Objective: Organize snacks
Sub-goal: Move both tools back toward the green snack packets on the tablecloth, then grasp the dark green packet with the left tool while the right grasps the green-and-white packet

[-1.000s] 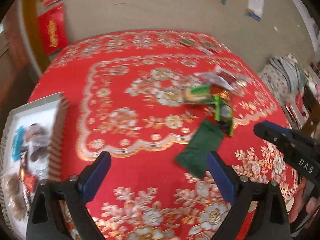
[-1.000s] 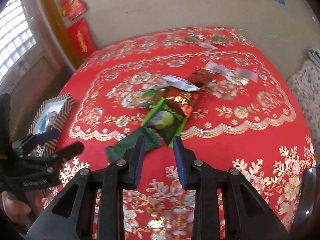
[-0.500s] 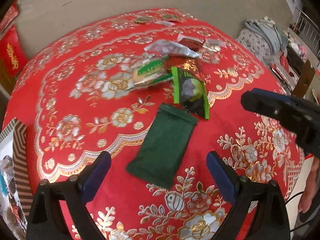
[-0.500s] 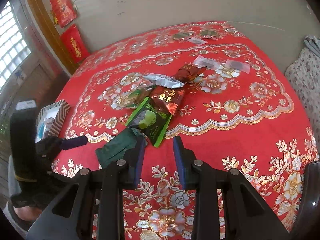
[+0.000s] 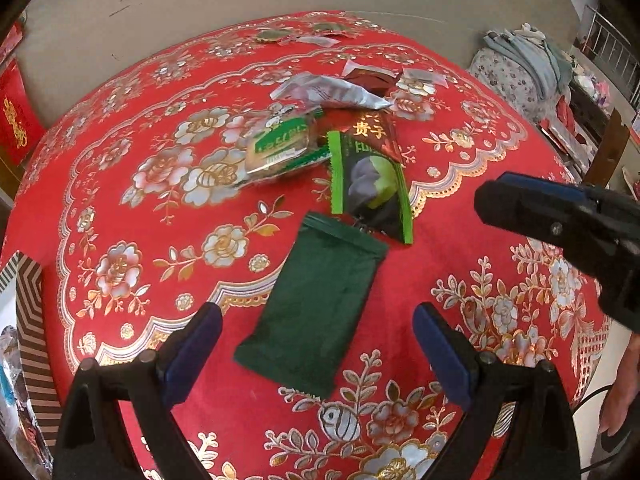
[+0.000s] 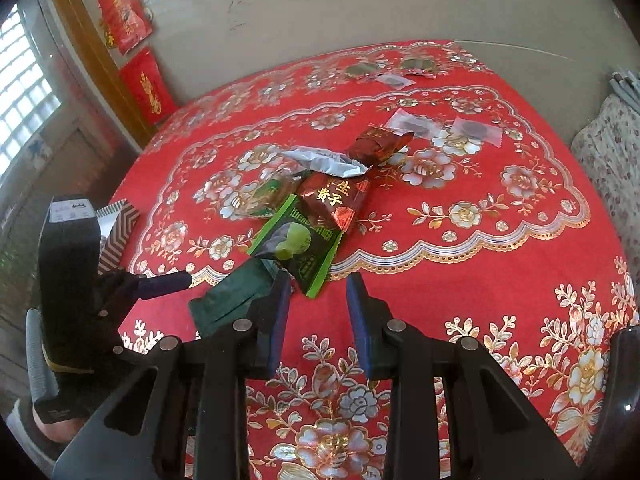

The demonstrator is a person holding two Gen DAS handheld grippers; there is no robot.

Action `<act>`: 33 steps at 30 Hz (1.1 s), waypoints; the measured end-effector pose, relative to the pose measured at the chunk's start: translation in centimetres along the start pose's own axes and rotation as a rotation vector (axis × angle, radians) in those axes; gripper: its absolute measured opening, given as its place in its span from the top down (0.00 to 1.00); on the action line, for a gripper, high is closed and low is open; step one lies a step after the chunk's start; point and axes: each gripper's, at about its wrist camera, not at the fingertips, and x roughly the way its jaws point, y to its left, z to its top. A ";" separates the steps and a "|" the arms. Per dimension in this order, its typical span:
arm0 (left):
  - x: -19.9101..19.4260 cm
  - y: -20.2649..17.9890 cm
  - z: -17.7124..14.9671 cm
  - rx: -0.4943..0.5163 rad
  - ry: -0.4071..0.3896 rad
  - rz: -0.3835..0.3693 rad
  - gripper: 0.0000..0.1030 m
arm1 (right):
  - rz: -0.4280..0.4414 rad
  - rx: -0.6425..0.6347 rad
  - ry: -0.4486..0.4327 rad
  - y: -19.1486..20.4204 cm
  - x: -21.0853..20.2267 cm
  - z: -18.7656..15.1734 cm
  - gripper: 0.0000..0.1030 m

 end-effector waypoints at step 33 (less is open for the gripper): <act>1.0 1.7 0.4 0.005 0.001 0.038 0.26 | 0.010 0.052 0.010 -1.0 1.4 0.9 0.73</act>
